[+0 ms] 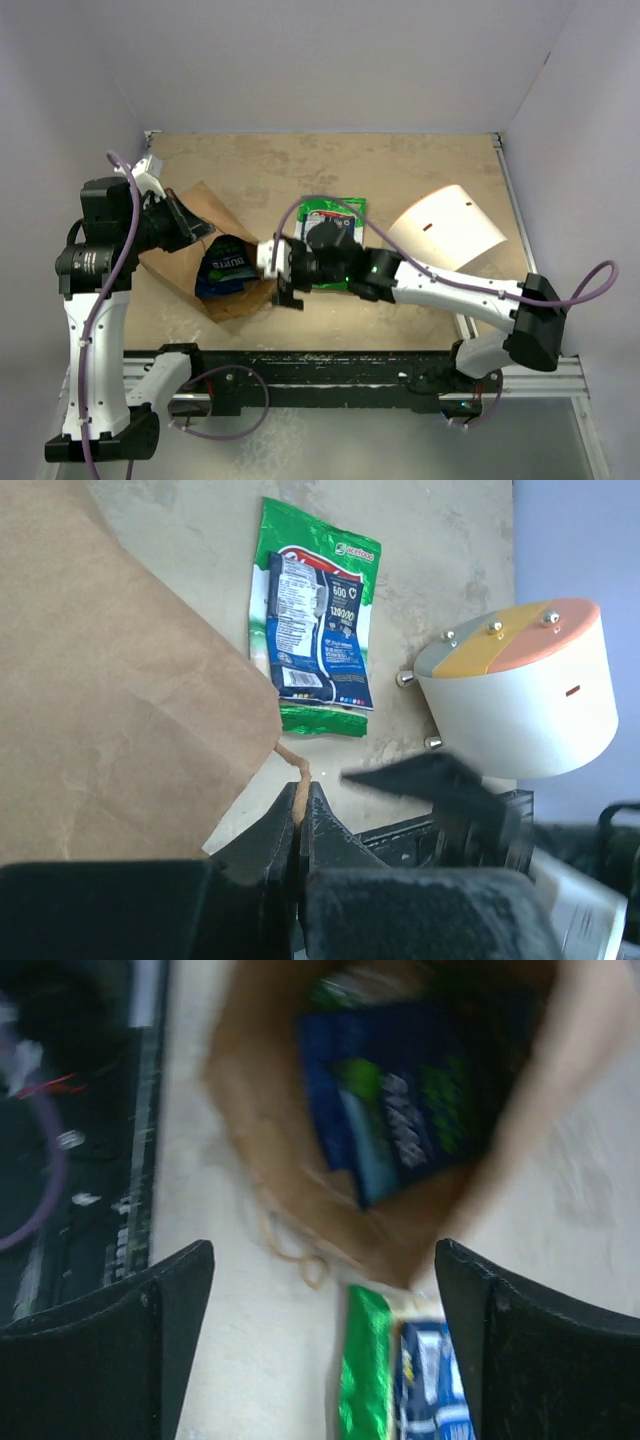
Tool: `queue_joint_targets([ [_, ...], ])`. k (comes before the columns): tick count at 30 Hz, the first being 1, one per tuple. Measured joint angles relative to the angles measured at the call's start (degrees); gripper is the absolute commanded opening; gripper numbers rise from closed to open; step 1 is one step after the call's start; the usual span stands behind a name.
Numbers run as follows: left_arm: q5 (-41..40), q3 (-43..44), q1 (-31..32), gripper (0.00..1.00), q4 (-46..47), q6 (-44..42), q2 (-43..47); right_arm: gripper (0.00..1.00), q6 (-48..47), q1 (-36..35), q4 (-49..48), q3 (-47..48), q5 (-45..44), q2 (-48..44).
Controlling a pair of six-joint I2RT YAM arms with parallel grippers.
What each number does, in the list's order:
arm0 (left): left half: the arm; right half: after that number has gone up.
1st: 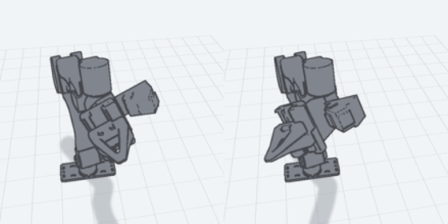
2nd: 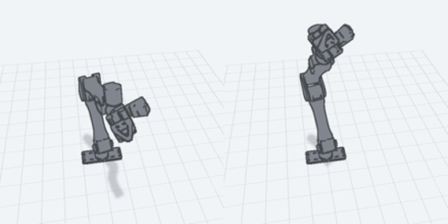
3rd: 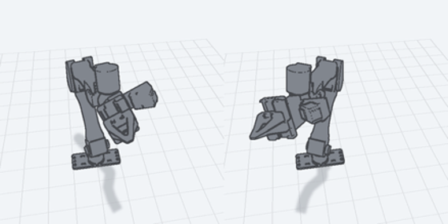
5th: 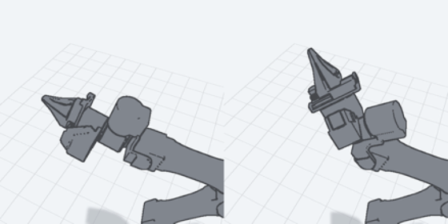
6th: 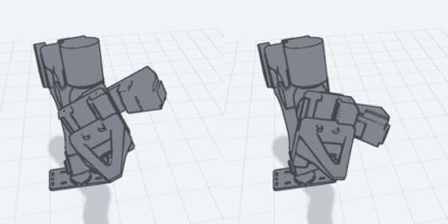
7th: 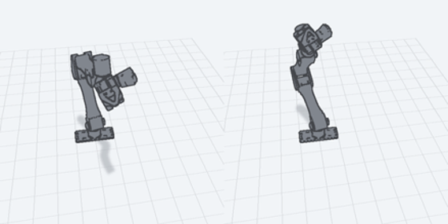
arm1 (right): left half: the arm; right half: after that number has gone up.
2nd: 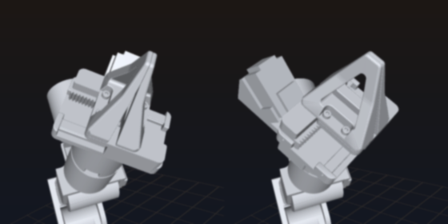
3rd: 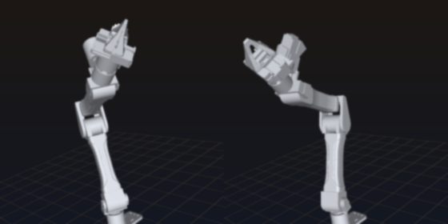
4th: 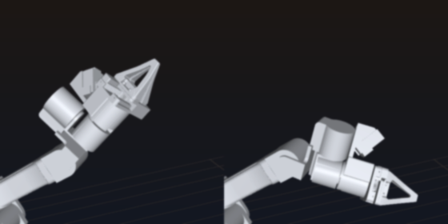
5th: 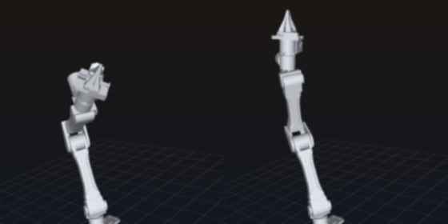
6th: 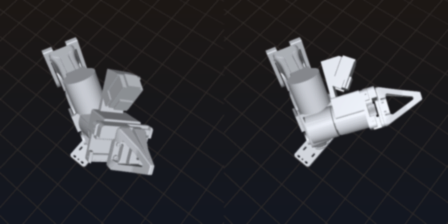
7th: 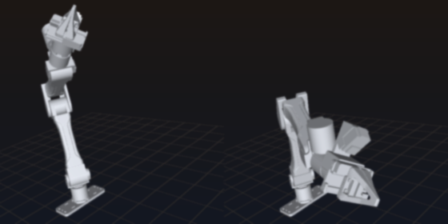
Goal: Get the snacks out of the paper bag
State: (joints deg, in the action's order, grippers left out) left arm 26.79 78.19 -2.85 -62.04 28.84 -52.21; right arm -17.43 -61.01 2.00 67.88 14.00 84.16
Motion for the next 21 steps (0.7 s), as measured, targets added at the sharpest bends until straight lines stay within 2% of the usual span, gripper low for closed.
queue_joint_targets([
  [4, 1.1, 0.0, 0.0, 0.00, 1.0, 2.3, -0.9, 0.79, -10.1, -5.4, -6.0, -5.7, 5.5, -1.2],
  [8, 3.9, -1.7, 0.0, 0.00, 1.4, 4.8, 0.3, 0.77, -15.7, -5.7, -12.6, -4.7, 6.9, 5.6],
  [13, 7.0, -5.2, 0.0, 0.00, 0.9, 7.6, 2.4, 0.70, -18.2, -5.7, -18.1, -3.9, 6.7, 14.7],
  [16, 6.8, -4.8, 0.0, 0.00, 0.5, 7.6, 1.7, 0.66, -18.6, -5.8, -19.6, -3.3, 6.1, 18.3],
  [21, 4.3, -3.0, 0.0, 0.01, 0.1, 7.5, 0.5, 0.65, -18.8, -6.1, -21.7, 0.9, 2.3, 25.2],
])
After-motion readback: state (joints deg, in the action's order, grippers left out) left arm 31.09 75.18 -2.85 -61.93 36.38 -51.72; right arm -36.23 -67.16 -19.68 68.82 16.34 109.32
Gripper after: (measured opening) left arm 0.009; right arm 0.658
